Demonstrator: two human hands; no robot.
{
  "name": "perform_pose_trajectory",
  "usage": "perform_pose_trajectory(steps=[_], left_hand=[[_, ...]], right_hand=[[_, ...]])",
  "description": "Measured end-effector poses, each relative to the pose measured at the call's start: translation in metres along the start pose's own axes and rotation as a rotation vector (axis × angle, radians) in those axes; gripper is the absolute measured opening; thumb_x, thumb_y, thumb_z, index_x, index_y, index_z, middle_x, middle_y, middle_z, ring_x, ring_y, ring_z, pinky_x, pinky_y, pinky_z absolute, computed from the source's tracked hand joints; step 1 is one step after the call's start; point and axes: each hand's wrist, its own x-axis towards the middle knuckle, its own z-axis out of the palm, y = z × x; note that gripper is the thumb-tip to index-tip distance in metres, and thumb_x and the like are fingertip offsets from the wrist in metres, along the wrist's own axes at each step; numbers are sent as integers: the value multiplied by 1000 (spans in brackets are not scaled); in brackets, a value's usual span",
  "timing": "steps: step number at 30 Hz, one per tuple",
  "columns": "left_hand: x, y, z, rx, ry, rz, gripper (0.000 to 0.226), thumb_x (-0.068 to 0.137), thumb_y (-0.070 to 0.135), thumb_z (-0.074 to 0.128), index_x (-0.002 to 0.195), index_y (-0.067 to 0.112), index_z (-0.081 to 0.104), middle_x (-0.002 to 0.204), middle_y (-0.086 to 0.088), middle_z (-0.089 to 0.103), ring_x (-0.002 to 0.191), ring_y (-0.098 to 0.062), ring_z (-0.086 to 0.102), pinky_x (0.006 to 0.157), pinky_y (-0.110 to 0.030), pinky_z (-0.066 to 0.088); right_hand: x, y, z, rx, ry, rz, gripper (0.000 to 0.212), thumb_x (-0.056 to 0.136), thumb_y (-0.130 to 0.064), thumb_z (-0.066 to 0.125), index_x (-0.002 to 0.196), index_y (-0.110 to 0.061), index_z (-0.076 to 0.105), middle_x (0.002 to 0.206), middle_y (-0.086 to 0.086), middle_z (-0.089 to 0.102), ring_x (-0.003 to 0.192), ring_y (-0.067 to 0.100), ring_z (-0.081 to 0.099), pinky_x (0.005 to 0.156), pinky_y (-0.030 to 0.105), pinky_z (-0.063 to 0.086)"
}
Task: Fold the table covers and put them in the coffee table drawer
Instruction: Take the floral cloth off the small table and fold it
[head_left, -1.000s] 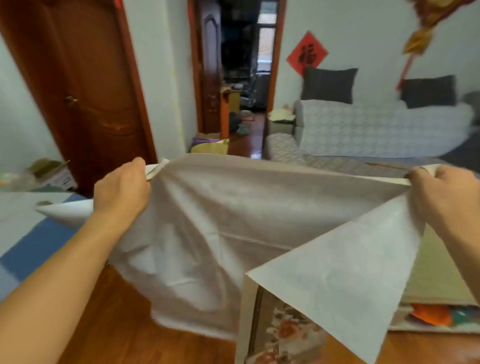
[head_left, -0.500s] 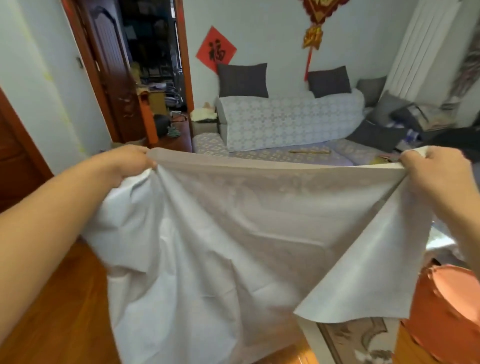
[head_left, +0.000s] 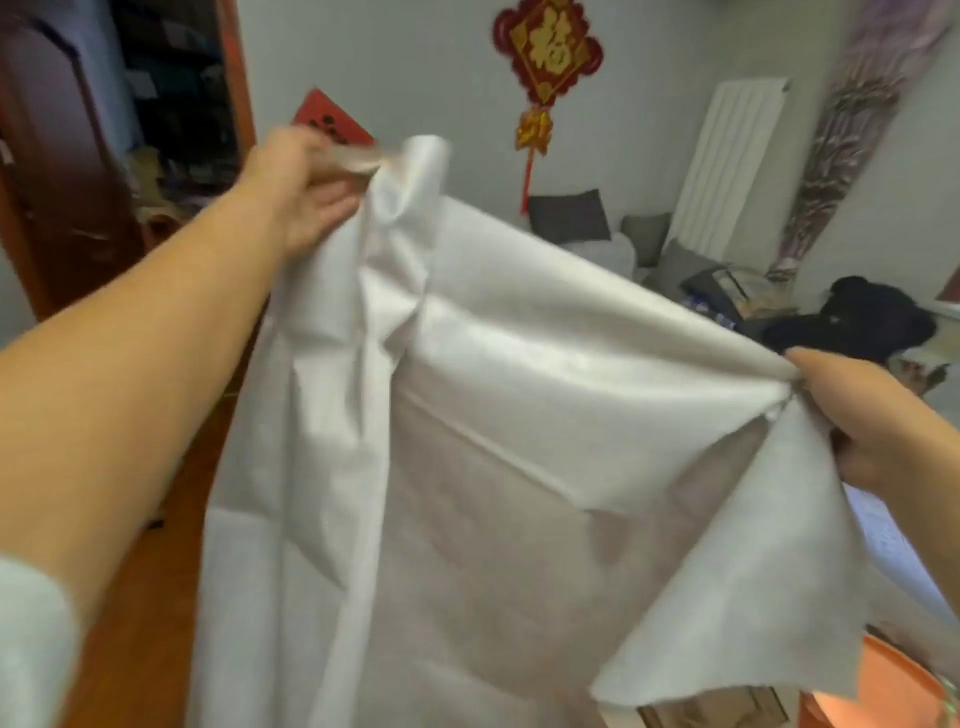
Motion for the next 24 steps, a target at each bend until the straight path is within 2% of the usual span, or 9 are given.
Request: perform_pose_trajectory(steps=[2, 4, 6, 9, 13, 15, 19, 21, 24], left_hand=[[-32, -13, 79, 118, -50, 132, 64, 66, 28, 73, 127, 14, 57, 118, -7, 68, 102, -23, 68, 82, -32, 53], [-65, -63, 133, 449, -76, 272, 99, 74, 35, 71, 159, 25, 22, 161, -11, 29, 147, -27, 34, 118, -40, 33], [-97, -155, 161, 602, -217, 278, 88, 86, 37, 63, 160, 31, 16, 169, -9, 12, 156, -23, 9, 126, -37, 10], [-219, -309, 138, 674, -455, -81, 68, 93, 28, 66, 150, 31, 30, 161, -4, 29, 151, -20, 27, 121, -27, 25], [-358, -439, 102, 602, -364, -789, 75, 95, 22, 69, 157, 22, 26, 148, 7, 38, 121, -2, 50, 82, 1, 37], [-401, -470, 103, 623, -323, -966, 87, 92, 30, 73, 159, 25, 19, 150, 7, 35, 130, -6, 44, 85, -1, 35], [-426, -493, 150, 584, -257, -1109, 155, 28, 89, 75, 160, 40, 9, 158, 7, 33, 141, -17, 38, 115, -30, 37], [-420, -503, 184, 429, -140, -1093, 155, 39, 80, 84, 161, 34, -1, 164, 6, 21, 147, -16, 27, 118, -29, 33], [-408, -522, 223, 408, 120, -982, 134, 73, 46, 88, 159, 28, -12, 167, 2, 16, 147, -15, 28, 109, -19, 39]], right_hand=[[39, 11, -2, 158, 4, 55, 14, 99, -23, 53, 92, -13, 60, 76, 9, 65, 56, 20, 65, 57, 36, 54], [81, 38, -8, 298, -18, 140, 15, 96, -21, 57, 109, -19, 64, 95, 6, 72, 62, 18, 70, 55, 36, 59], [115, 76, -15, 369, 12, 287, 21, 97, -22, 54, 111, -19, 69, 106, 4, 72, 72, 19, 72, 56, 37, 61], [150, 131, -19, 404, -33, 510, 24, 102, -20, 46, 99, -9, 67, 76, 7, 74, 60, 17, 71, 46, 32, 58], [187, 200, -14, 510, -109, 625, 41, 58, 11, 76, 95, -7, 74, 66, 11, 65, 52, 20, 64, 46, 24, 53], [212, 219, -13, 539, -162, 710, 75, 43, 16, 73, 113, -10, 70, 72, 7, 51, 51, 16, 51, 46, 20, 45], [229, 207, 0, 594, -414, 816, 37, 46, 23, 69, 73, -2, 70, 62, 6, 49, 45, 13, 48, 37, 19, 41], [235, 203, -3, 622, -521, 816, 47, 29, 21, 85, 65, -2, 64, 61, 4, 46, 52, 12, 42, 44, 19, 39], [243, 201, -4, 598, -431, 852, 19, 83, 2, 58, 66, -4, 52, 56, 8, 51, 54, 16, 48, 58, 20, 42]])
